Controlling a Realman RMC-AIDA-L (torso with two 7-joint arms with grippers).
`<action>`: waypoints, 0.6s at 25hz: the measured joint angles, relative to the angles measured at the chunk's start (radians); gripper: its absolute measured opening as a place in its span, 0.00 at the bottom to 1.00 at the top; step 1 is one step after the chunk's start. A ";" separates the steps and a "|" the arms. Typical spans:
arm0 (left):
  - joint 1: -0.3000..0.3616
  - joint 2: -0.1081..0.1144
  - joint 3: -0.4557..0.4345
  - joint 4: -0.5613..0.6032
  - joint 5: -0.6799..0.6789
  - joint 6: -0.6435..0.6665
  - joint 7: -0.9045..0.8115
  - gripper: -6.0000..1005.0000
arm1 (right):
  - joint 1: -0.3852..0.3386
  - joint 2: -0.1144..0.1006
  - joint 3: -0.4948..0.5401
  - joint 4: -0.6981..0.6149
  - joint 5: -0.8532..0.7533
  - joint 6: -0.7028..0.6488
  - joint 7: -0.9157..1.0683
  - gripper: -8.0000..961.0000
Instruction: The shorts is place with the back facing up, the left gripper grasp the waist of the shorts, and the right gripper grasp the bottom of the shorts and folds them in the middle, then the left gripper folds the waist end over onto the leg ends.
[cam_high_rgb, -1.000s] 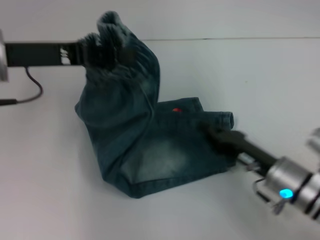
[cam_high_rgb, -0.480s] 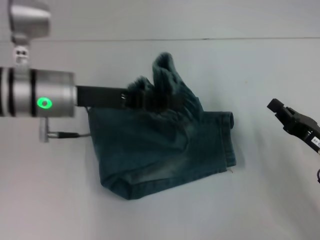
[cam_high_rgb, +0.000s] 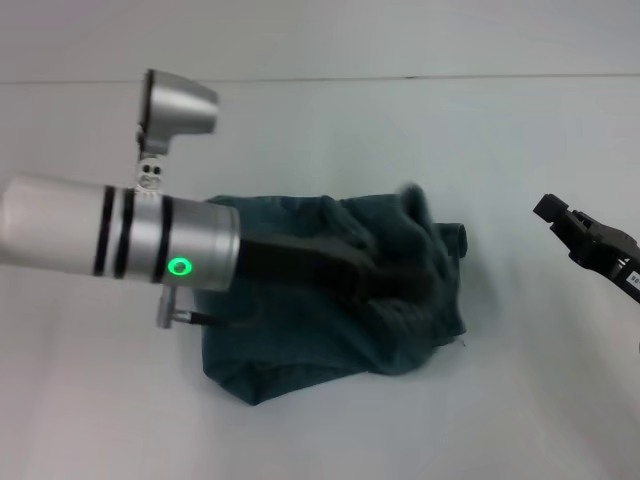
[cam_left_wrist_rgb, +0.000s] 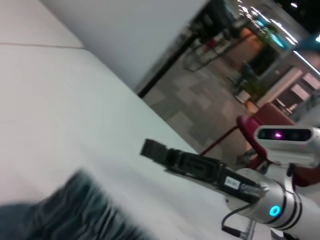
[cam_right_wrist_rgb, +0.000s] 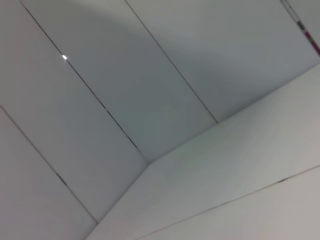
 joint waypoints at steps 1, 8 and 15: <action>0.000 0.000 0.036 -0.004 -0.031 -0.012 0.017 0.09 | 0.000 0.000 0.000 -0.001 0.000 0.000 0.002 0.04; -0.022 0.000 0.166 -0.027 -0.157 -0.102 0.047 0.39 | -0.014 -0.002 0.000 -0.008 0.001 -0.007 0.010 0.06; 0.048 0.014 0.090 0.074 -0.155 0.106 0.237 0.70 | -0.046 -0.011 -0.066 -0.222 -0.098 -0.282 0.067 0.12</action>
